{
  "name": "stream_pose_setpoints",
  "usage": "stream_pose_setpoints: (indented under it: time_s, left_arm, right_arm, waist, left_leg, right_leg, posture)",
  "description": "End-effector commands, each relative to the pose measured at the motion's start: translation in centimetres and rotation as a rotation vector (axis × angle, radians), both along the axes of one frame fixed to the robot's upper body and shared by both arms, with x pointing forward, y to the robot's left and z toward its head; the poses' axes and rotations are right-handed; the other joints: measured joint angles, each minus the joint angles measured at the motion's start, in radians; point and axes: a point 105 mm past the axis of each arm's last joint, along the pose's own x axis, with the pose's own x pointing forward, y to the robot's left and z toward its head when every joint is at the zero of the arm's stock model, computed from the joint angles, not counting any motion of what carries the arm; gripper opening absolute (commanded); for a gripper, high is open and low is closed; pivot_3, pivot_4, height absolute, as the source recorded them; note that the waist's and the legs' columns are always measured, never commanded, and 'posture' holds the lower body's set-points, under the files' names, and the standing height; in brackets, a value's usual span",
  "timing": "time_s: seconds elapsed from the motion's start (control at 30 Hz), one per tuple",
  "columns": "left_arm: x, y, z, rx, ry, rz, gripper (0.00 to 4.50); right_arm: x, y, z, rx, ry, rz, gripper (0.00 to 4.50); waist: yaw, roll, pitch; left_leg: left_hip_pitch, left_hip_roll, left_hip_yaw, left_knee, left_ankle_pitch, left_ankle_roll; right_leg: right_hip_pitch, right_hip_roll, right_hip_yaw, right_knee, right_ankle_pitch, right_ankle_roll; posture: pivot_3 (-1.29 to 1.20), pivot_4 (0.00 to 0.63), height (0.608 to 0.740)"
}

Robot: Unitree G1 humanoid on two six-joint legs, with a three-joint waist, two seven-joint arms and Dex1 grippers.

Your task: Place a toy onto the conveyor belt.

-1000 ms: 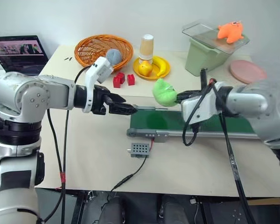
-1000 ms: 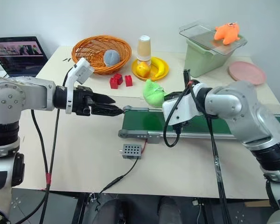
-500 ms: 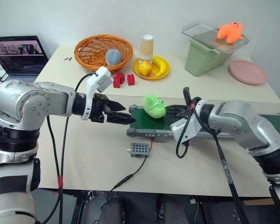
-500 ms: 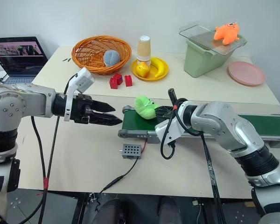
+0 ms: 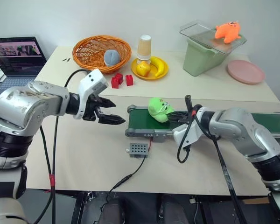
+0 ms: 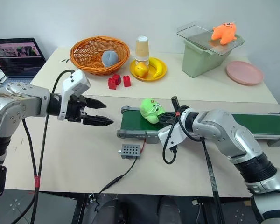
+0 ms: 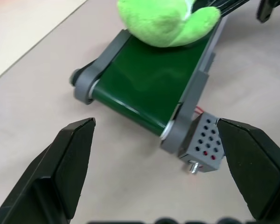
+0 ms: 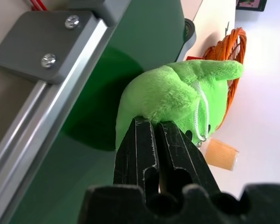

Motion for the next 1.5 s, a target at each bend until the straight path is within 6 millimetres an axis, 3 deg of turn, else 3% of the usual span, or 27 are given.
stream_pose_setpoints:
  time_s: [0.03,0.3,0.57,0.6,0.97,1.27,1.5]
  left_arm:
    - [0.0,0.3,0.6,0.011,-0.037,-0.009,4.42]
    - [0.3,0.2,0.3,0.01,-0.038,-0.012,4.42]
    - [0.4,-0.2,0.3,0.004,-0.035,-0.026,4.42]
    - [0.4,-0.3,0.3,0.004,-0.036,-0.027,4.5]
    - [0.6,-0.2,0.1,0.005,-0.028,-0.02,4.5]
    - [0.8,-0.4,0.1,0.002,-0.031,-0.039,4.5]
    - [1.1,-0.8,1.9,-0.074,-0.138,-0.087,4.5]
  right_arm:
    - [-0.6,0.4,1.3,0.052,0.004,0.013,0.0]
    - [-1.3,0.7,3.3,0.073,0.017,0.019,0.0]
    - [-1.4,0.4,2.7,0.078,0.055,-0.001,0.0]
    - [-1.4,0.4,2.6,0.079,0.059,-0.002,0.69]
    - [-2.5,-0.1,3.0,0.072,0.147,-0.018,4.33]
    - [-4.8,-0.2,7.1,0.177,0.279,-0.044,4.47]
    - [-4.1,-0.4,10.6,0.623,0.581,-0.164,4.47]
  waist:
    - [-0.001,0.0,0.0]
    - [0.001,0.0,0.0]
    - [0.002,0.0,0.0]
    - [0.002,0.0,0.0]
    - [0.002,0.0,0.0]
    - [0.013,0.0,0.0]
    - [0.023,0.0,0.0]
  left_leg:
    - [0.0,0.0,0.0,0.0,0.0,0.0]
    - [0.0,0.0,-0.001,0.0,0.0,0.0]
    - [-0.001,0.0,-0.001,0.0,0.0,0.0]
    - [-0.001,0.0,-0.001,0.0,0.0,0.0]
    - [-0.001,0.0,-0.001,0.0,0.0,0.0]
    - [0.0,0.0,-0.001,0.001,0.0,0.001]
    - [-0.001,0.0,-0.001,0.001,-0.001,0.001]
  right_leg:
    - [0.0,0.0,0.0,0.0,0.0,0.0]
    - [0.0,0.0,0.0,0.0,0.0,0.0]
    - [0.0,0.0,0.0,0.001,0.0,0.0]
    - [0.0,0.0,0.0,0.001,0.0,0.0]
    - [0.0,0.0,0.0,0.001,0.0,0.0]
    - [0.0,0.0,0.0,0.001,0.0,0.0]
    - [0.0,0.0,-0.001,0.002,0.0,0.0]
  posture:
    - [0.0,0.15,0.74]
    - [0.0,0.15,0.74]
    - [0.0,0.15,0.74]
    - [0.0,0.15,0.74]
    - [0.0,0.15,0.74]
    - [0.0,0.15,0.74]
    - [0.0,0.15,0.74]
